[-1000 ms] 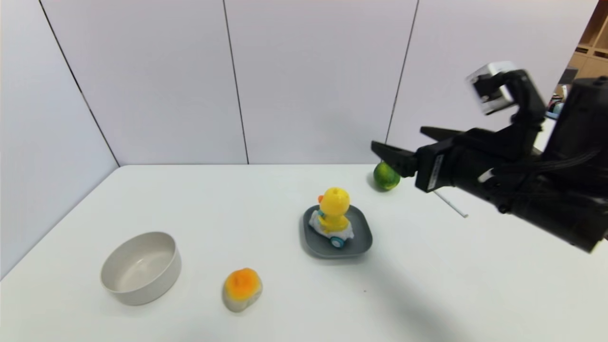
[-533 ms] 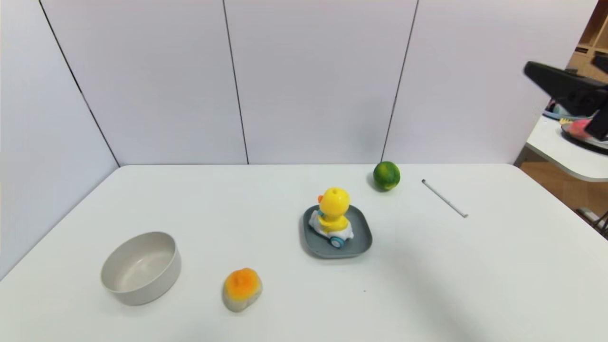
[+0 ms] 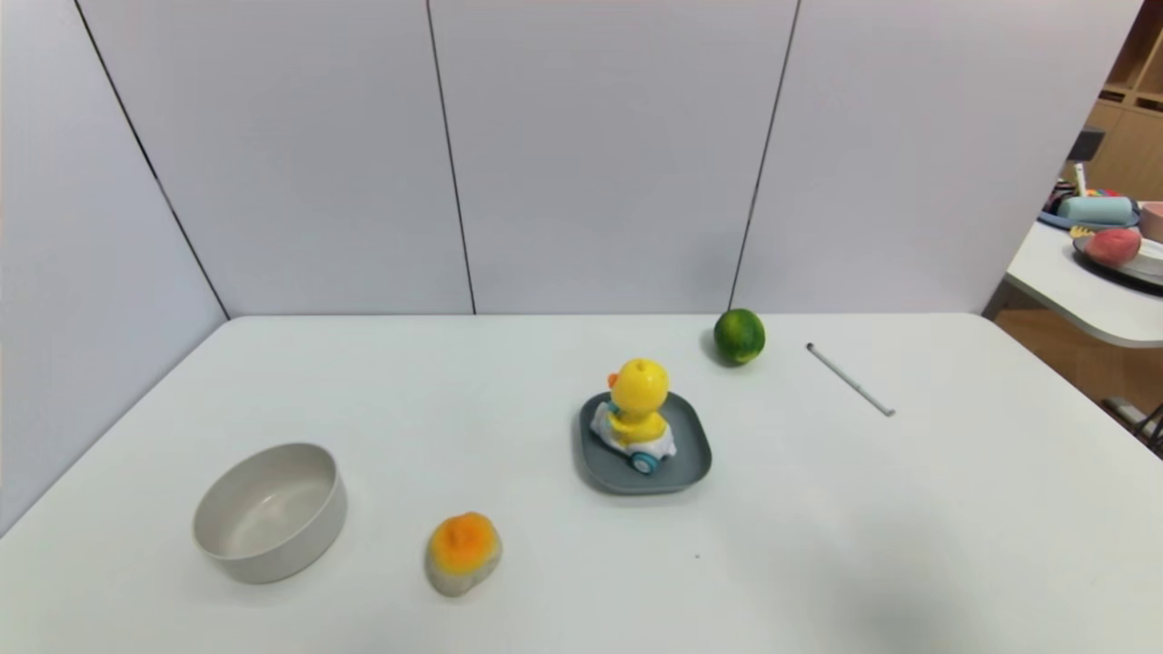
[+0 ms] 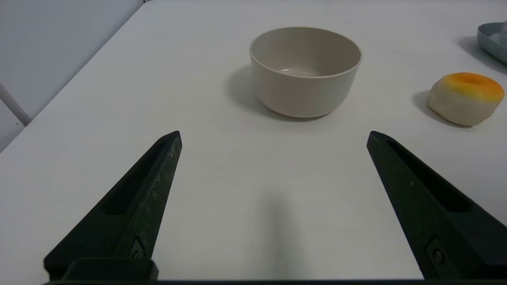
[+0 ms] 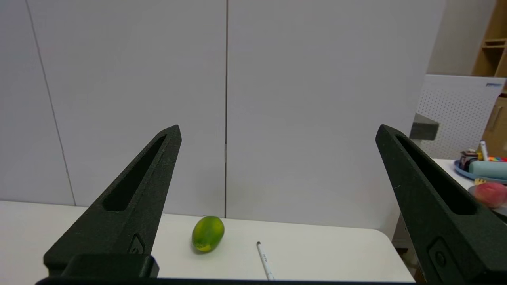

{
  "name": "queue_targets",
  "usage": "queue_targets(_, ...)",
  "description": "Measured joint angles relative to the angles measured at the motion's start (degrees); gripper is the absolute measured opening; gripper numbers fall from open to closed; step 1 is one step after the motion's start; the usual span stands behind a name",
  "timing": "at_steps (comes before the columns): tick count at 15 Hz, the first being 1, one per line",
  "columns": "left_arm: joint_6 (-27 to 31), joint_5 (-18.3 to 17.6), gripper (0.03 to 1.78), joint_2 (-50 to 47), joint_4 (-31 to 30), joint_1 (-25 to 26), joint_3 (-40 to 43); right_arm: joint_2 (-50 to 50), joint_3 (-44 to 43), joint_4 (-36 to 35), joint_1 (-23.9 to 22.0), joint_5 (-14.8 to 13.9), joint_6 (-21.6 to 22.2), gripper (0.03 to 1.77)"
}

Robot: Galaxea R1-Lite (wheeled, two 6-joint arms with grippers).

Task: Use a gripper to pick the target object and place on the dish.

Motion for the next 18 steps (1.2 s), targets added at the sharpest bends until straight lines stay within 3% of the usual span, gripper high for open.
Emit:
queue_targets(5,0.00,0.00,1.69,0.00,0.00,0.00,0.00,-14.56,13.92,0.59,-4.83,3.78,0.11,1.70)
queue_targets(7,0.04,0.00,1.69,-0.02,0.00,0.00,0.00,-20.42,18.99,2.71,-6.78,6.68,0.07,1.70)
queue_targets(14,0.00,0.00,1.69,0.00,0.00,0.00,0.00,-38.86,30.46,21.66,-8.53,11.37,-0.41,1.70)
queue_targets(16,0.00,0.00,1.69,0.00,0.00,0.00,0.00,-41.46,30.93,28.06,-8.53,11.09,-0.04,1.70)
queue_targets(18,0.00,0.02,1.69,0.00,0.00,0.00,0.00,-42.53,30.99,30.05,-8.51,8.83,-0.04,1.70)
